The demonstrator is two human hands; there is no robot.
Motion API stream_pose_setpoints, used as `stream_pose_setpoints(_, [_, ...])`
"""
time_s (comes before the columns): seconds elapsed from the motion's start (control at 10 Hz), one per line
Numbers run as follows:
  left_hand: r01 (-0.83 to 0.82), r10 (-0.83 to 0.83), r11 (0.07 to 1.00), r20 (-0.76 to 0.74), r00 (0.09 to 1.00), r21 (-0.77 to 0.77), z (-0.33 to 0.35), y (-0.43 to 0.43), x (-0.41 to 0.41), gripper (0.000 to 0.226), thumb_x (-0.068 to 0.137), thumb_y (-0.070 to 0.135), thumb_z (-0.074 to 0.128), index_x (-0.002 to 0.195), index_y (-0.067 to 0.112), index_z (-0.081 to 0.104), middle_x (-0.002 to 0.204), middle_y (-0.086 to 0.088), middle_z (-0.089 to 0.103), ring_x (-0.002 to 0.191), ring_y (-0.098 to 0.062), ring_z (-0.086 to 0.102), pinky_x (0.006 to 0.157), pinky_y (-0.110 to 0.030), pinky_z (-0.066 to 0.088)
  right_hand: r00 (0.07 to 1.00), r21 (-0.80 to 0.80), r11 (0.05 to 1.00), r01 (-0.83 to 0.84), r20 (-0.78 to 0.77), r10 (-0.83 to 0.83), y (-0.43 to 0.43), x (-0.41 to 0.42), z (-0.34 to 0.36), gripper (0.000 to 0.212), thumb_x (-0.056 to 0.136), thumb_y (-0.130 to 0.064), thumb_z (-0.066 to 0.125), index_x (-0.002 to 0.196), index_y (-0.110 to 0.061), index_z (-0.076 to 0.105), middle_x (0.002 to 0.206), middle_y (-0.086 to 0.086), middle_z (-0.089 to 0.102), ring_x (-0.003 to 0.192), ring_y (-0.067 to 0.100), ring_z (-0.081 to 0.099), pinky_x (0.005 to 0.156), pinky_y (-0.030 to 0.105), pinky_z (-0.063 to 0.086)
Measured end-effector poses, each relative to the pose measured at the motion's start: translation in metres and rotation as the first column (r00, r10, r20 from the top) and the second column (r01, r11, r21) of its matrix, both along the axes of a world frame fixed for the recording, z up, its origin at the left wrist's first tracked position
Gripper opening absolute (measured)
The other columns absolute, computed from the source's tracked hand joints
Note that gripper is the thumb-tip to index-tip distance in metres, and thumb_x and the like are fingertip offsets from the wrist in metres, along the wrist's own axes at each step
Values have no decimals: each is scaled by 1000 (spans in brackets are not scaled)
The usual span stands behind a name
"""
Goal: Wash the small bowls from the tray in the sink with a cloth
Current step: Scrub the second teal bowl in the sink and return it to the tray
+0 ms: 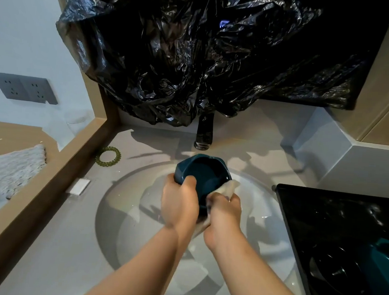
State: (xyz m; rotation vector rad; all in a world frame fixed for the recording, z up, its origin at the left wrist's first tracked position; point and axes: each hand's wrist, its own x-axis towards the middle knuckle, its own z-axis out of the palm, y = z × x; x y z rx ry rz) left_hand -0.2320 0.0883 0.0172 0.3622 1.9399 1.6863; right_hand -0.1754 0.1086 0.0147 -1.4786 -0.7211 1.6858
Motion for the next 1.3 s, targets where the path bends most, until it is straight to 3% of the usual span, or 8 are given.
stream_pose_setpoints(0.2, [433,-428,901,-135,894,13,-10,-19,-9,56,73,49,67,119,26,44,121,2,56,112,-15,54,88,-28,46,992,101,991,-88,98,78,20,18,10,22,86,6,33,79,-8,48,69,9,52,62,24,50,56,27,42])
stream_pose_setpoints(0.4, [429,-331,770,-871,-364,-472,-8,-13,-47,42,82,57,43,81,26,71,93,0,69,103,-24,61,101,-50,33,807,64,862,-504,392,443,40,31,14,16,78,4,41,81,-6,53,66,11,45,61,24,43,55,25,35])
stream_pose_setpoints(0.5, [447,-379,646,-769,-515,-618,-4,-11,-49,46,87,45,40,52,22,60,47,6,56,45,-17,54,75,-32,43,774,28,825,-565,365,518,42,31,18,6,71,-4,49,76,-7,49,65,10,42,64,24,40,57,27,34])
stream_pose_setpoints(0.6, [412,-513,668,-784,-348,-620,8,-13,-29,48,89,43,38,50,20,55,43,6,50,38,-15,46,48,-17,37,825,50,834,-550,192,532,43,34,20,11,77,-17,55,84,-10,53,75,14,53,64,25,53,57,27,41])
stream_pose_setpoints(0.8, [568,-570,821,-128,812,-50,6,2,-21,37,100,26,41,77,5,61,72,-12,61,74,-25,55,70,-34,47,915,323,857,-402,158,370,12,16,17,44,93,-49,42,129,-24,48,129,10,56,109,20,57,86,30,47])
stream_pose_setpoints(0.9, [419,-466,881,245,850,221,-1,-9,-8,24,96,22,44,110,3,49,105,-21,53,108,-29,50,97,-26,41,877,456,753,-475,169,451,-23,3,12,78,64,-79,32,137,-55,19,154,-12,22,137,10,32,113,39,30])
stream_pose_setpoints(1.0, [-6,-584,586,-427,691,-811,14,-8,18,47,90,21,53,132,6,36,106,-28,51,113,-27,51,102,-26,27,899,518,735,-438,248,362,-22,-2,13,75,69,-73,31,140,-49,23,152,-9,29,135,11,36,112,42,33])
stream_pose_setpoints(1.3, [312,-317,947,64,946,80,34,-11,-17,39,98,41,41,85,16,68,85,-8,71,84,-25,66,78,-36,53,925,217,919,-329,-124,360,1,2,28,28,94,-40,40,94,-21,60,82,3,65,72,16,62,54,21,47])
